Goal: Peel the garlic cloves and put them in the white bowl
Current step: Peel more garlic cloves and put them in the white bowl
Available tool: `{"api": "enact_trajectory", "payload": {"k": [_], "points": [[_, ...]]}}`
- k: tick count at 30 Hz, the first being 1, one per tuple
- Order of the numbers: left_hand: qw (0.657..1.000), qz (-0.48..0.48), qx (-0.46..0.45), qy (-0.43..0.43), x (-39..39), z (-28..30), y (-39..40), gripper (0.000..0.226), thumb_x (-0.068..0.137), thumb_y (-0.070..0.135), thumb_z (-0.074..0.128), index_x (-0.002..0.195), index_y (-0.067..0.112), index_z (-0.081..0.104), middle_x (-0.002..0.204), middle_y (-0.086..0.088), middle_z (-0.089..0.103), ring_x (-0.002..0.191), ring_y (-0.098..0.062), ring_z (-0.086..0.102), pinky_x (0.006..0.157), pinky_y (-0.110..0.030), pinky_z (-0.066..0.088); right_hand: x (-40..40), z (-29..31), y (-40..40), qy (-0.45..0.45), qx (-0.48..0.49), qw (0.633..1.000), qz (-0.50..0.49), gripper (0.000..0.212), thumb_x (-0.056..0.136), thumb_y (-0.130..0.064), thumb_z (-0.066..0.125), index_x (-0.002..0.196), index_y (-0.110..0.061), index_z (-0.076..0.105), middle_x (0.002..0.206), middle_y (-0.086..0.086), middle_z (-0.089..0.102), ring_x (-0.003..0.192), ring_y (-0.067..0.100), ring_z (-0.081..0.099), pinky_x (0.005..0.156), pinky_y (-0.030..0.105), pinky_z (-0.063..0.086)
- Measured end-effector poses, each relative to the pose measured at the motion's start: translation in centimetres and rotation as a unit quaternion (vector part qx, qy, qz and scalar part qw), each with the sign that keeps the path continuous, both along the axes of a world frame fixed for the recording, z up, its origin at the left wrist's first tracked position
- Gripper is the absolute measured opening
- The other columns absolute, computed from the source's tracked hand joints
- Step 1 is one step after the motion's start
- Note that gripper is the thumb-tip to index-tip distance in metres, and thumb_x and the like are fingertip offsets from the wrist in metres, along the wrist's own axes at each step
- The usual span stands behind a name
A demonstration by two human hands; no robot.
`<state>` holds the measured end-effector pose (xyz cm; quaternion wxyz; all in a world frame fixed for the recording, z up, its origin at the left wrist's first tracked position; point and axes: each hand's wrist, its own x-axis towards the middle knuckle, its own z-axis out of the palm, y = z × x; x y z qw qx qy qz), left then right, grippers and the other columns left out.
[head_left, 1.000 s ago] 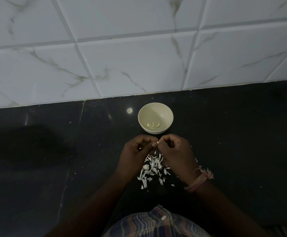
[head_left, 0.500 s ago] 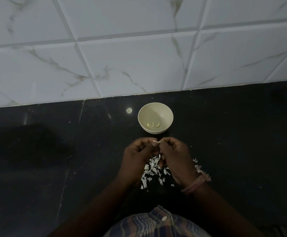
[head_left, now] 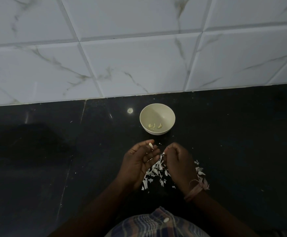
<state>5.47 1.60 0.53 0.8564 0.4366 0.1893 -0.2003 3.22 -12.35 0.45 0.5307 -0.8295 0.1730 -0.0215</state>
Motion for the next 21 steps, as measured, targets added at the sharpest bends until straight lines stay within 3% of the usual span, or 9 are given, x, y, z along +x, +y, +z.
{"api": "enact_trajectory", "payload": {"k": [2,7,12,16,21], "points": [[1.000,-0.003,0.022,-0.011,0.0,-0.1,-0.1,0.021,0.099,0.004,0.057,0.115,0.002,0.071,0.100,-0.015,0.075,0.091,-0.022,0.073,0.079,-0.028,0.061,0.0,0.0,0.0,-0.011,-0.032,0.999,0.013,0.029,0.101,-0.024,0.050,0.075,-0.017,0.058,0.065,0.003,0.058,0.056,0.011,0.051,0.056,0.039,0.045],[0.993,-0.017,0.103,-0.054,-0.5,-0.7,-0.2,0.018,0.096,0.004,0.064,0.111,0.002,0.074,0.095,-0.012,0.077,0.087,-0.017,0.072,0.078,-0.024,0.059,-0.2,-0.9,-0.1,-0.013,-0.043,0.998,0.031,0.013,0.086,-0.021,0.076,0.084,-0.022,0.063,0.075,-0.007,0.065,0.071,0.001,0.060,0.059,0.014,0.045],[0.987,-0.021,0.143,-0.074,-0.7,-0.9,0.2,0.019,0.094,0.007,0.068,0.112,0.003,0.075,0.104,-0.021,0.076,0.100,-0.031,0.074,0.089,-0.037,0.059,-0.2,-0.4,0.0,-0.041,0.017,0.999,0.021,0.011,0.090,-0.014,0.069,0.092,-0.024,0.074,0.083,-0.011,0.073,0.078,0.000,0.068,0.072,0.024,0.057],[0.972,-0.052,0.193,-0.120,-1.1,-0.4,0.1,0.015,0.096,0.006,0.066,0.107,0.005,0.077,0.100,-0.018,0.078,0.100,-0.035,0.075,0.093,-0.045,0.058,0.0,0.4,0.3,-0.041,0.065,0.997,0.013,0.010,0.090,-0.016,0.071,0.088,-0.024,0.077,0.076,-0.007,0.074,0.064,0.009,0.069,0.062,0.027,0.057],[0.947,-0.063,0.269,-0.167,-1.1,0.1,0.6,0.011,0.094,0.008,0.070,0.099,0.012,0.079,0.092,-0.008,0.080,0.089,-0.026,0.077,0.083,-0.039,0.060,0.0,1.3,0.3,0.004,0.115,0.993,0.019,0.004,0.089,-0.016,0.074,0.085,-0.015,0.075,0.067,0.003,0.072,0.051,0.014,0.065,0.052,0.026,0.053]]}}
